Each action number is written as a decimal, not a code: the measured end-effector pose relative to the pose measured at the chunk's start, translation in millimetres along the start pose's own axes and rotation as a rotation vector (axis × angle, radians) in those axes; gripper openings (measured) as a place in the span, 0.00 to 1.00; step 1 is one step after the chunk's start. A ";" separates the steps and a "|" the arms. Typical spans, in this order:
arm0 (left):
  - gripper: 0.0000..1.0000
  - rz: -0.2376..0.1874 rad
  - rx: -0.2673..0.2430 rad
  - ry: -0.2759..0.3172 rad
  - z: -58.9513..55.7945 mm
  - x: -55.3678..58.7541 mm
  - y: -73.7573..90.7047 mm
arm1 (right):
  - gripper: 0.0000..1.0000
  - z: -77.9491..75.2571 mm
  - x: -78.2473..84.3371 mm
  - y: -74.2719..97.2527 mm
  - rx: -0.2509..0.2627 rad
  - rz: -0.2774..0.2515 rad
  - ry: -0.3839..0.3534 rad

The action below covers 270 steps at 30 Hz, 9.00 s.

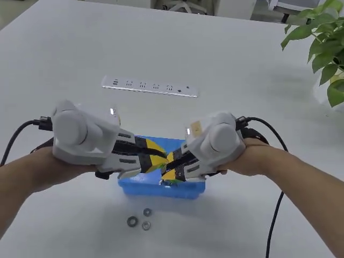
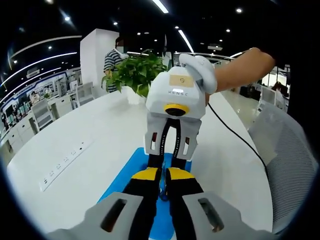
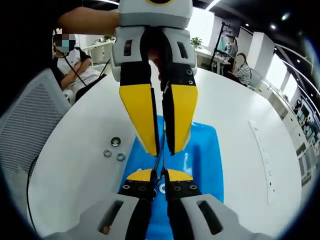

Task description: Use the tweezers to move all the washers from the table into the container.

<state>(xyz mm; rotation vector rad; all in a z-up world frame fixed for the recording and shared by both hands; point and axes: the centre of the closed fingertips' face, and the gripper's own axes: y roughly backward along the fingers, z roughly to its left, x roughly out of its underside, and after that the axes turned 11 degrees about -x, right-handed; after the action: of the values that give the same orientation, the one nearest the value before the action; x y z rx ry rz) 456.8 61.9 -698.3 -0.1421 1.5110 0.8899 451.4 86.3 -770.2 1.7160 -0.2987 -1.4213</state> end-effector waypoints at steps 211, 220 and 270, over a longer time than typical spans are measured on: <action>0.06 0.103 0.198 -0.074 -49.0 21.2 44.6 | 0.21 57.4 -31.4 -23.4 0.103 -0.115 -0.048; 0.06 0.108 0.204 -0.079 -49.9 22.1 45.5 | 0.11 51.1 -34.7 -34.0 0.077 -0.089 -0.009; 0.37 0.081 0.135 -0.019 -52.7 6.0 71.9 | 0.08 60.7 -62.1 -3.0 0.081 -0.115 -0.086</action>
<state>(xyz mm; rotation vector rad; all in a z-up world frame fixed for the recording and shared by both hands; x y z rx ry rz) 372.2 82.5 -678.4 0.0267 1.5628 0.8477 376.5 101.1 -728.6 1.7642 -0.3127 -1.5897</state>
